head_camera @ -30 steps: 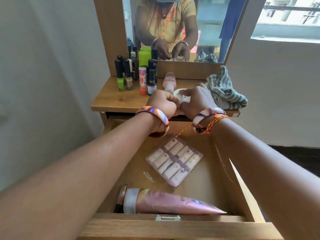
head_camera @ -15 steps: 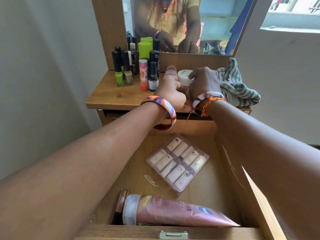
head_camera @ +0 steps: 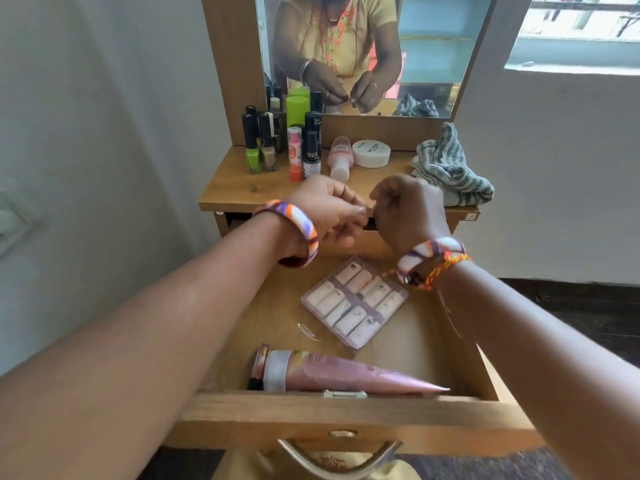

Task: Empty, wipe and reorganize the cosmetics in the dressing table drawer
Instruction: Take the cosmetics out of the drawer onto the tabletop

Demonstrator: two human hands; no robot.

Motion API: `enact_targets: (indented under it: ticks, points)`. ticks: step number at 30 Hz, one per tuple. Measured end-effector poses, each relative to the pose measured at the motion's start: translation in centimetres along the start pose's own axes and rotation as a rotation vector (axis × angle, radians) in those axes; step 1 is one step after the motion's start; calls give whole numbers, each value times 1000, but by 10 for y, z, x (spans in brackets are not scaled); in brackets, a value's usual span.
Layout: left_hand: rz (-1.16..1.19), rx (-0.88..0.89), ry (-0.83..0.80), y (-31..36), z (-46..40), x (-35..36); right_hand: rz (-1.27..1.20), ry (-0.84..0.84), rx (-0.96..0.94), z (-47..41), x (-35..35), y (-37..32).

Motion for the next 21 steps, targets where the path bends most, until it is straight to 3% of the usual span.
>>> enact_targets:
  ticks: [3, 6, 8, 14, 21]
  points:
    - [-113, -185, -45, -38, 11, 5, 91, -206, 99, 33, 9, 9]
    - [-612, -388, -23, -74, 14, 0, 225, -525, 331, 52, 29, 37]
    - [-794, -466, -7, -89, 17, -2, 232, -639, 446, 63, 40, 51]
    - [-703, -460, 16, -108, 13, 3, 113, -672, 510, 70, 57, 68]
    - [-298, -506, 69, -122, 12, -4, -186, -583, 639, 67, 58, 71]
Point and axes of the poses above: each hand's wrist, its own z-axis away from the middle knuckle, its own x-axis out of the palm, y = z × x, the point moved 5 cm from there along -z, towards the middle knuckle, and after that the axes turned 11 degrees about -y, right-handed, at the moved point
